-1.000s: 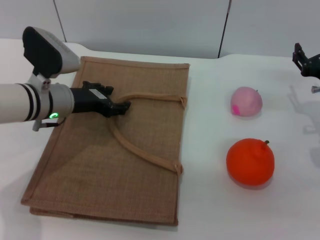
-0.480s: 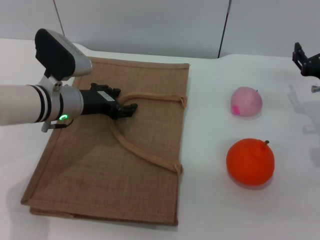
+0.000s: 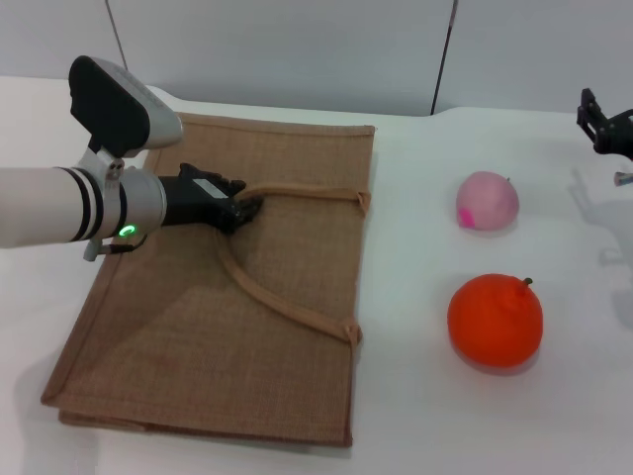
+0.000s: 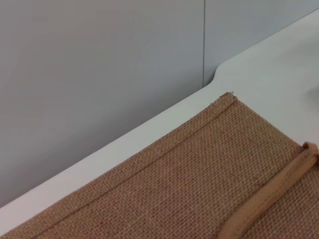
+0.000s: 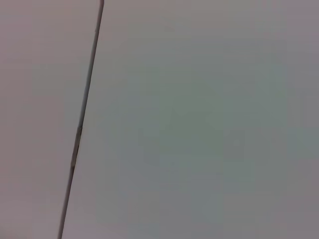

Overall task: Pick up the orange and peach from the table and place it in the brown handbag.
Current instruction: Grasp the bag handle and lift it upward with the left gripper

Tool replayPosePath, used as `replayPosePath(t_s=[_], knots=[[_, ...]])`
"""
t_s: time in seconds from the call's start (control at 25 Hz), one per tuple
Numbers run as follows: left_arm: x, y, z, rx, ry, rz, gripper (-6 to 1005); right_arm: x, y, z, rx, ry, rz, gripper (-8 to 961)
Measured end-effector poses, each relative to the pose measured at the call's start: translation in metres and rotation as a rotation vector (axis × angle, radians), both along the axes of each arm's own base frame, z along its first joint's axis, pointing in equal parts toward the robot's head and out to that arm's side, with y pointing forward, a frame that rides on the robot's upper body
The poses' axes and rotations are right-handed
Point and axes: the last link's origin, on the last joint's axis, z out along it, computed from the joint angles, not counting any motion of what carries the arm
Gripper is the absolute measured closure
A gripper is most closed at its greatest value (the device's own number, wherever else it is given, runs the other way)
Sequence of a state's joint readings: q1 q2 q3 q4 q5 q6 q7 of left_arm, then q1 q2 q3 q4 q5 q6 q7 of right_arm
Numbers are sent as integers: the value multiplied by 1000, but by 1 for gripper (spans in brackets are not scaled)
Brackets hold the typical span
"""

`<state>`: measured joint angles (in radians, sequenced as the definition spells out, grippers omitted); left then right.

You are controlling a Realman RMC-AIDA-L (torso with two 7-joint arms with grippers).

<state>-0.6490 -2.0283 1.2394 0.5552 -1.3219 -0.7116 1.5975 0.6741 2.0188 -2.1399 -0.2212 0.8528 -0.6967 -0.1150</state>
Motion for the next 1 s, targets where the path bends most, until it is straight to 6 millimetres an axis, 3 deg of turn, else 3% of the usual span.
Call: replayPosePath(t_s=[0.28, 0.76, 1.0], knots=[[0, 0, 0, 1, -1, 3, 866, -2, 1, 0, -1, 1, 4, 242], [-1, 2, 1, 15, 10, 7, 880, -2, 2, -1, -3, 0, 4, 241], [8, 6, 3, 18, 1, -18, 884, -1, 0, -1, -5, -4, 2, 242]])
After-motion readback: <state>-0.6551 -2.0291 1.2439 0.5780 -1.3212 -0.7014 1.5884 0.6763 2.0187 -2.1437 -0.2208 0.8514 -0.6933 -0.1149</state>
